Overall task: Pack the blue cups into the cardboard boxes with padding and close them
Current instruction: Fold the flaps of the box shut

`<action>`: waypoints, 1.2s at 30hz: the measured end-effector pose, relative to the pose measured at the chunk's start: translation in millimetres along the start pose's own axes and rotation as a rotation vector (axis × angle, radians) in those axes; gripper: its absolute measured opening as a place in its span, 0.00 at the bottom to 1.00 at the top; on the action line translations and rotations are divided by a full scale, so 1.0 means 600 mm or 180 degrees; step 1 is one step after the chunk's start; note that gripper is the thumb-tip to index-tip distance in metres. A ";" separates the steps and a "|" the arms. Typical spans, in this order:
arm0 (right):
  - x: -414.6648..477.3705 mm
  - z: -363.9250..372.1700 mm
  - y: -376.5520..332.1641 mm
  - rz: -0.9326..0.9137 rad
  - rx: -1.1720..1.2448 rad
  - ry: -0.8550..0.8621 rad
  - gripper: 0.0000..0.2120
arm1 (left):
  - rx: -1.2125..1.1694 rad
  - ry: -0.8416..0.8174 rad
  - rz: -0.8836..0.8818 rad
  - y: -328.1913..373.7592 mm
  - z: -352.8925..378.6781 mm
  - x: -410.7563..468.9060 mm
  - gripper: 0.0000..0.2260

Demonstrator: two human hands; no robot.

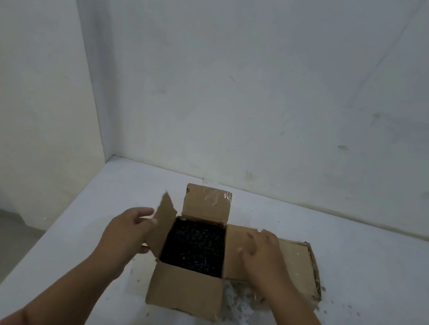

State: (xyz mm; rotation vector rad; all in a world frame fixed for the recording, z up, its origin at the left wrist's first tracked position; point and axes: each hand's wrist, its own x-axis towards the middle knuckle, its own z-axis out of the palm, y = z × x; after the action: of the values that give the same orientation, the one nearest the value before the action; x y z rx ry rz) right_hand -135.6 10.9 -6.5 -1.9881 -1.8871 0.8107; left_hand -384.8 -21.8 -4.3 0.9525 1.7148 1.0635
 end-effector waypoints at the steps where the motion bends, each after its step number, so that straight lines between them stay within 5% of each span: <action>1: 0.001 -0.003 0.003 0.0071 0.0134 -0.0027 0.24 | 0.0304 -0.0099 0.0215 0.002 0.010 -0.008 0.14; 5: -0.003 -0.005 0.013 0.0094 0.0836 0.0142 0.24 | 0.2398 -0.0634 0.1024 -0.014 0.037 -0.020 0.16; 10: -0.022 0.004 -0.018 -0.0370 0.1691 0.0083 0.19 | 0.2920 -0.1252 0.1355 -0.037 0.017 -0.007 0.21; 16: -0.035 0.046 -0.014 -0.0913 0.0580 -0.0435 0.12 | 0.3105 -0.1708 0.1383 -0.060 -0.010 -0.012 0.32; 19: -0.035 0.051 0.006 -0.1368 0.0083 -0.0426 0.16 | 0.3200 -0.1837 0.1529 -0.079 -0.014 -0.013 0.34; 23: -0.032 0.051 0.034 -0.1711 -0.0470 -0.0887 0.23 | 0.2622 -0.1370 0.1345 -0.079 -0.007 -0.017 0.23; 27: -0.029 0.045 0.025 -0.1106 0.0476 -0.0734 0.14 | 0.2182 -0.0565 0.1080 -0.061 0.021 -0.026 0.07; 32: 0.003 0.049 0.013 -0.0741 0.0505 -0.0354 0.11 | 0.1688 0.0098 0.0760 -0.063 0.055 -0.019 0.06; 36: 0.027 0.053 0.009 -0.0355 0.0371 -0.0554 0.17 | 0.1585 -0.0098 0.0510 -0.059 0.067 -0.004 0.21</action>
State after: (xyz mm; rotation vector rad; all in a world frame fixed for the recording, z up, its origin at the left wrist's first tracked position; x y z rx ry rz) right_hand -149.4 20.9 -38.6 -1.7772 -1.9751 1.0657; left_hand -352.0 -25.7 -46.5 1.4278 1.9446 0.7210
